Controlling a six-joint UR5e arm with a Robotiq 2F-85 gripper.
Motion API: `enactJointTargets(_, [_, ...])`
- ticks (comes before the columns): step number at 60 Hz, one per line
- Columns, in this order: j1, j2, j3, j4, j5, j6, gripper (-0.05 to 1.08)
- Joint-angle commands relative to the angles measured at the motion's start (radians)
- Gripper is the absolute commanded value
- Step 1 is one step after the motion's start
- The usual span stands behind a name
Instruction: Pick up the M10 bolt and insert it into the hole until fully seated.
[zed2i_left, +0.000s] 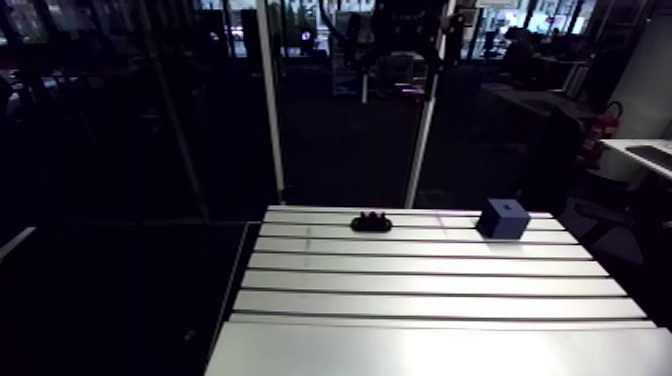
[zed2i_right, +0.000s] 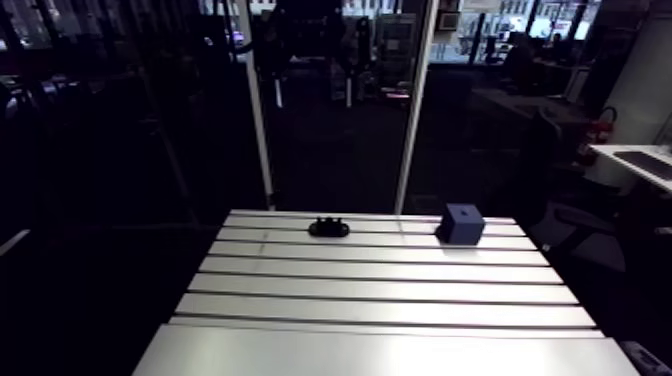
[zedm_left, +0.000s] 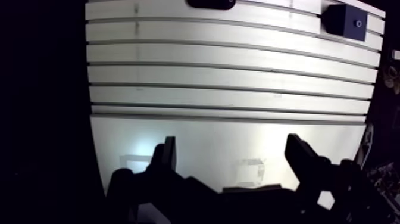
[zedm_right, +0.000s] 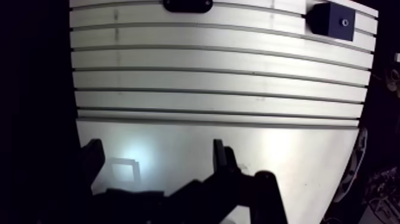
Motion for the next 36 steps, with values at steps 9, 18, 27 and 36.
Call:
enactJointTargets(9, [-0.022, 0.004, -0.006, 0.001, 0.000, -0.001, 0.01])
enactJointTargets(18, [-0.034, -0.003, 0.001, 0.003, 0.005, -0.001, 0.01])
enactJointTargets(27, [-0.034, -0.006, 0.015, 0.003, 0.004, -0.001, 0.01])
enactJointTargets(36, [-0.039, -0.007, 0.017, 0.001, 0.004, -0.001, 0.01])
